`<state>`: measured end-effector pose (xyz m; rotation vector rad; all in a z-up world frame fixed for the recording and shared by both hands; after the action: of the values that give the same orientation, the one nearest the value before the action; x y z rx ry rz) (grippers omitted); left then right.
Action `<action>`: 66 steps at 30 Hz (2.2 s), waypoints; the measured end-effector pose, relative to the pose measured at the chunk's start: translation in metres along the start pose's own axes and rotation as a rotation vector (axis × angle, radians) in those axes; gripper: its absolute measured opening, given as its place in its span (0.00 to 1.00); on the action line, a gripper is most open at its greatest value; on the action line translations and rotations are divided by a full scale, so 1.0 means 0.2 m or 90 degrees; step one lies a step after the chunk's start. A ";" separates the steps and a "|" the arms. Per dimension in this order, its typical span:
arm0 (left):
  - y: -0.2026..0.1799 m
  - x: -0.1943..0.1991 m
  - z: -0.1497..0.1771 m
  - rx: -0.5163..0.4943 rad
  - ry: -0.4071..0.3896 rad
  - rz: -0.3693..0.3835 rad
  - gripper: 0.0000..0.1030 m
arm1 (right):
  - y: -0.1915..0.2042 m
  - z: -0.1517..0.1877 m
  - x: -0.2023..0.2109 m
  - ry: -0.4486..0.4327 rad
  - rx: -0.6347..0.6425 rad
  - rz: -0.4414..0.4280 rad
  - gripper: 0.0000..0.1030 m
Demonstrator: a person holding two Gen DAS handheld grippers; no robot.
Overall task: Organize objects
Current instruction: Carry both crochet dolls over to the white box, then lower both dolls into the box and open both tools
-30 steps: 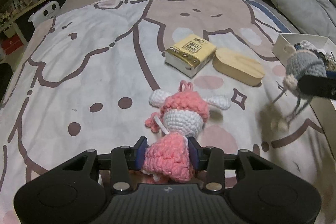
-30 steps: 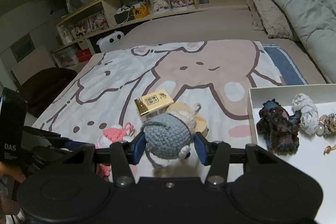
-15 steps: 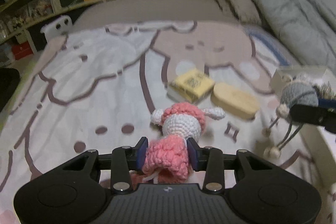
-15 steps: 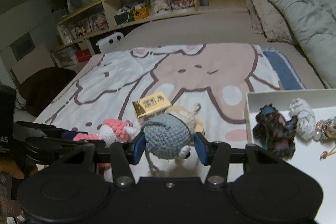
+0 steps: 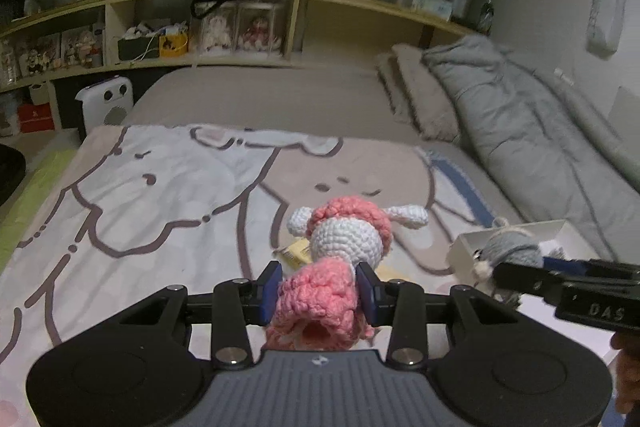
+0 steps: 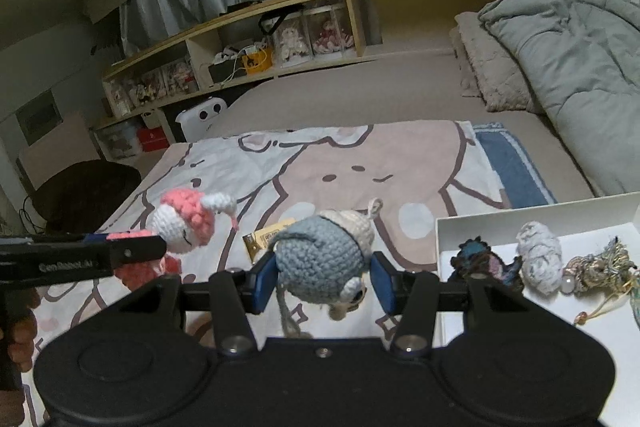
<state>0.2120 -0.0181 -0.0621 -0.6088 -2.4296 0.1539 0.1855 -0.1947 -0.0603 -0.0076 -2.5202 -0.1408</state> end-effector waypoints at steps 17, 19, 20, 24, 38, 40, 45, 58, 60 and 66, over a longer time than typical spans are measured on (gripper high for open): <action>-0.45 0.01 -0.10 -0.022 -0.052 0.123 0.40 | -0.42 -0.14 0.26 -0.047 -0.064 0.097 0.50; -0.52 -0.02 -0.10 -0.027 -0.048 0.140 0.40 | -0.50 -0.13 0.28 -0.048 -0.076 0.115 0.50; -0.54 -0.02 -0.11 -0.029 -0.046 0.146 0.40 | -0.54 -0.13 0.29 -0.048 -0.082 0.124 0.50; -0.70 -0.08 -0.09 -0.052 -0.034 0.178 0.40 | -0.68 -0.13 0.30 -0.050 -0.100 0.158 0.50; -1.08 -0.41 0.17 -0.038 0.072 0.227 0.40 | -0.91 0.05 0.26 0.030 -0.060 0.186 0.50; -1.10 -0.46 0.18 -0.039 0.086 0.234 0.40 | -0.94 0.09 0.25 0.049 -0.064 0.194 0.50; -1.17 -0.60 0.23 -0.073 0.139 0.269 0.40 | -0.98 0.18 0.25 0.077 -0.074 0.198 0.50; -1.18 -0.85 0.37 -0.229 0.250 0.262 0.41 | -0.87 0.35 0.21 0.149 -0.099 0.141 0.50; -1.17 -0.85 0.37 -0.226 0.265 0.264 0.44 | -0.82 0.37 0.19 0.164 -0.100 0.119 0.50; -1.13 -0.82 0.31 -0.181 0.254 0.259 0.55 | -0.72 0.48 0.12 0.235 -0.075 0.096 0.58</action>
<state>0.2021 -0.2918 -0.1436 -1.1420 -1.9313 -0.1395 0.1042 -0.3284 -0.1383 -0.2013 -2.1316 -0.2084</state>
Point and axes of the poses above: each gripper's, at about its wrist camera, not at the fingertips, and x roughly against the way its jaws point, y to its left, z to its underside, the point moved 10 cm from there along -x, roughly the way its jaws point, and after that the axes turned 11 degrees about z, right-handed, at the moved point
